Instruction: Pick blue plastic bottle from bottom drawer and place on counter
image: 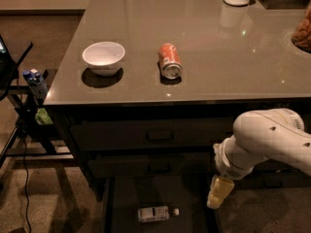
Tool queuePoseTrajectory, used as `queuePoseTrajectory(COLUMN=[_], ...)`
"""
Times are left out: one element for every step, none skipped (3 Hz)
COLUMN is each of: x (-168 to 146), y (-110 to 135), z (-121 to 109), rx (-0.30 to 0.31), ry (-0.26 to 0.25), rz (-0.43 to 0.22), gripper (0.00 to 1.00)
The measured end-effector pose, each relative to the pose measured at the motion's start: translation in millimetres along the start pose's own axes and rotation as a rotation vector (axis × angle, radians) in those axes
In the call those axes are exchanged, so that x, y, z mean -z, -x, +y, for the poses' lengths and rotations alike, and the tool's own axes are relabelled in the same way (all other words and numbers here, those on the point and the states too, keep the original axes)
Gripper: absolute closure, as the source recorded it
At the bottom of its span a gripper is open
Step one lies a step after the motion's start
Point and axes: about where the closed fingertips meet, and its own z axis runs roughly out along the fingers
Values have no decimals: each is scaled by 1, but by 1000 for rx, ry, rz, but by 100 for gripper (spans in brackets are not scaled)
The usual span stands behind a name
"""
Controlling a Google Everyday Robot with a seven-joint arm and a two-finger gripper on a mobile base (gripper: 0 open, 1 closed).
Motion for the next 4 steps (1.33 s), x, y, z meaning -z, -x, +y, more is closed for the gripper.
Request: queuePoseTrajectory(x=[-39, -87, -87, -126], y=[-16, -27, -27, -28], z=[8, 13, 13, 20], rx=[-9, 26, 26, 14], ry=[62, 137, 137, 188], rz=[-72, -124, -124, -158], gripper=[0, 0, 0, 0])
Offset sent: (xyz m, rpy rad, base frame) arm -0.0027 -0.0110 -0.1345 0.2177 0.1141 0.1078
